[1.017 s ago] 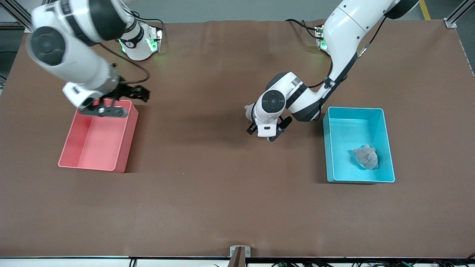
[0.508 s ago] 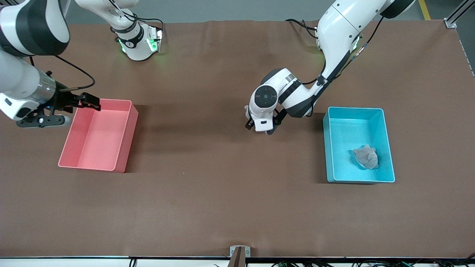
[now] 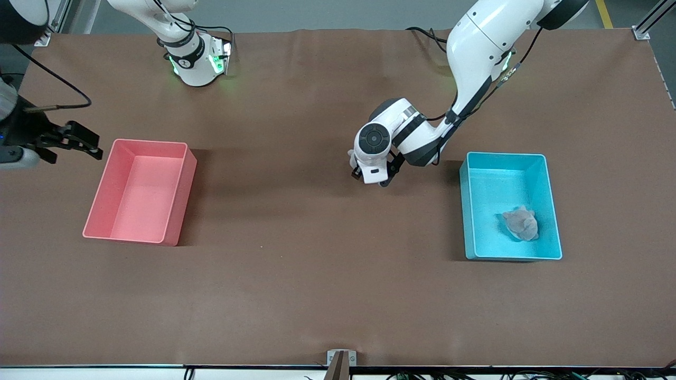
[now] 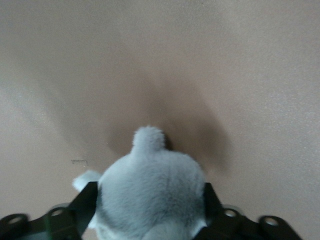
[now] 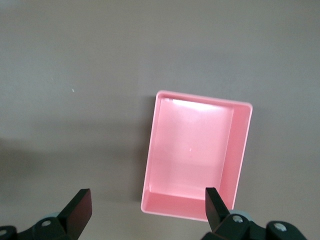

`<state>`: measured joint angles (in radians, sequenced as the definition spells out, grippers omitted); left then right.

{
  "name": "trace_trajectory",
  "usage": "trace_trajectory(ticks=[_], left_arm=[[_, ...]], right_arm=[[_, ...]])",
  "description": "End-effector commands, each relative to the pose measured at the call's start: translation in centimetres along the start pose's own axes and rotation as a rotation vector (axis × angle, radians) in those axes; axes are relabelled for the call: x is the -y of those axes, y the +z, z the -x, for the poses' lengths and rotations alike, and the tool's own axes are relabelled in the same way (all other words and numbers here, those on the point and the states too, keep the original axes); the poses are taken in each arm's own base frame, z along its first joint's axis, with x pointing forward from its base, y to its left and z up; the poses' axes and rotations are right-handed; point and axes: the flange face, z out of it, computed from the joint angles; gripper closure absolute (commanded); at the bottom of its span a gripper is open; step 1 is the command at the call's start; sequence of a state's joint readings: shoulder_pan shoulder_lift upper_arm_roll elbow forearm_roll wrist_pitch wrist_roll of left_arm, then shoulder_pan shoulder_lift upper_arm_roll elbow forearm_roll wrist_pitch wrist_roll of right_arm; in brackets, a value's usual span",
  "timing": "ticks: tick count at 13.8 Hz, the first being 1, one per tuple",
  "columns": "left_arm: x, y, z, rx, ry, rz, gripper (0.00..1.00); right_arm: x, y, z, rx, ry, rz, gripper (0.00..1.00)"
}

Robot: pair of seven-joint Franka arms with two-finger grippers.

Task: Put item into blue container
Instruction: 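Lower the plush into the blue box while the right gripper retracts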

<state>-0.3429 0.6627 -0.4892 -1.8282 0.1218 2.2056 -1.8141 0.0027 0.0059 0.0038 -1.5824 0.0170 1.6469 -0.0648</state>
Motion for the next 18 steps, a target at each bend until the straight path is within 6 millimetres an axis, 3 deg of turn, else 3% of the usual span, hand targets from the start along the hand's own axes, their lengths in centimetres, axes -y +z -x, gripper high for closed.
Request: trace_trajectory(ticks=[1,3,4,9,12,16,18], left_arm=[[-0.1,0.0,0.7,-0.011,-0.006,0.009,0.55],[-0.1,-0.1,1.0,-0.011,-0.002,0.013,0.94],[-0.1,0.0,0.9,-0.011,-0.002,0.011,1.00],[-0.5,-1.5,0.6,-0.024,0.059,0.028,1.00],[-1.1,-5.3,-0.9,-0.047,0.095,0.016,1.00],[-2.4,-14.8,-8.9,-0.050,0.120,0.074,1.00],[-1.2,-18.4,-13.5,-0.066,0.175,0.088,1.00]], right_arm=[[-0.3,-2.4,-0.2,-0.036,-0.007,0.012,0.00],[-0.4,-3.8,-0.3,-0.067,-0.002,0.011,0.00],[-0.4,-3.8,-0.3,-0.067,-0.001,0.013,0.00],[-0.4,-3.9,-0.4,-0.070,0.002,0.011,0.00],[-0.4,-3.9,-0.4,-0.072,-0.001,0.008,0.00],[-0.4,-3.9,-0.4,-0.071,-0.005,0.011,0.00],[-0.2,-3.9,-0.4,-0.071,-0.007,0.014,0.00]])
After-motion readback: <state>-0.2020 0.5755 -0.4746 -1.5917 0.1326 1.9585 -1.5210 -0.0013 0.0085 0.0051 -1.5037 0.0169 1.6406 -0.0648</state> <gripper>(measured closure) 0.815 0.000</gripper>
